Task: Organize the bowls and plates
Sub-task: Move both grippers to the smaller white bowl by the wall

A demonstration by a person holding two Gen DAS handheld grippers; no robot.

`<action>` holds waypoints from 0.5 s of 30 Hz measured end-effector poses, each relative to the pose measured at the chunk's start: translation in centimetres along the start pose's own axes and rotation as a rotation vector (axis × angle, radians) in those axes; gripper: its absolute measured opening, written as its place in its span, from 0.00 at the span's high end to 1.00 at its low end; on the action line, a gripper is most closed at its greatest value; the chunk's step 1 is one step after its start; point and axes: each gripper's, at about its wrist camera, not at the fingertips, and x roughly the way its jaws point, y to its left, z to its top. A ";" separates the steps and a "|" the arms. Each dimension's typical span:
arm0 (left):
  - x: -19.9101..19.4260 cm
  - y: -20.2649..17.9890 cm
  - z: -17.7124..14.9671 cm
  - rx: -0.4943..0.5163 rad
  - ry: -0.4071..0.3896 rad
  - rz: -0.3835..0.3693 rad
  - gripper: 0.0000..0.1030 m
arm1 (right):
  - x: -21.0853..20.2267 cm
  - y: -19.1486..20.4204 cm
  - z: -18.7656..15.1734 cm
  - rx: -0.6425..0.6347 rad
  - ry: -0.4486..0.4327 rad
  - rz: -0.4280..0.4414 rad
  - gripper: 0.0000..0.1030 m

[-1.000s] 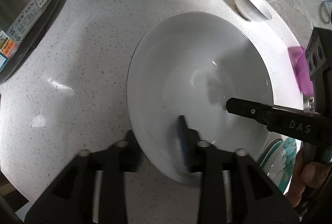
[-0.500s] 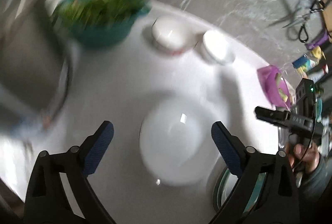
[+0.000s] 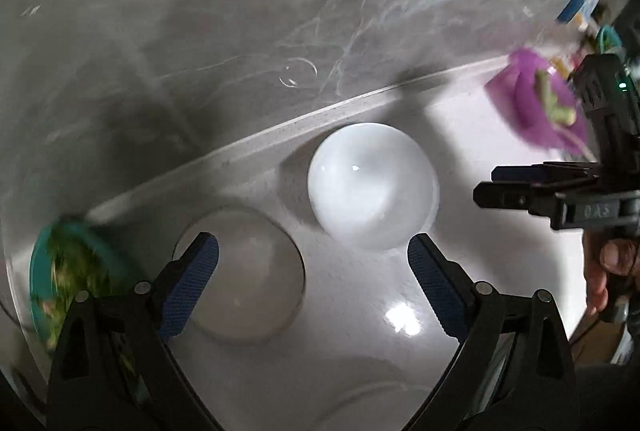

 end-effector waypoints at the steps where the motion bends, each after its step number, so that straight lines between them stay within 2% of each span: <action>1: 1.4 0.3 0.9 -0.005 0.027 0.005 0.08 | 0.6 -0.2 0.3 0.010 0.009 0.008 0.28; 5: 4.3 0.7 2.2 -0.013 0.066 0.026 0.08 | 2.9 -1.2 1.5 0.053 0.021 0.020 0.30; 10: 5.6 2.3 2.9 -0.041 0.071 0.058 0.08 | 4.2 -1.6 2.7 0.069 0.032 0.019 0.30; 15: 7.4 3.5 3.7 -0.069 0.105 0.020 0.08 | 6.0 -2.1 3.2 0.079 0.066 0.006 0.30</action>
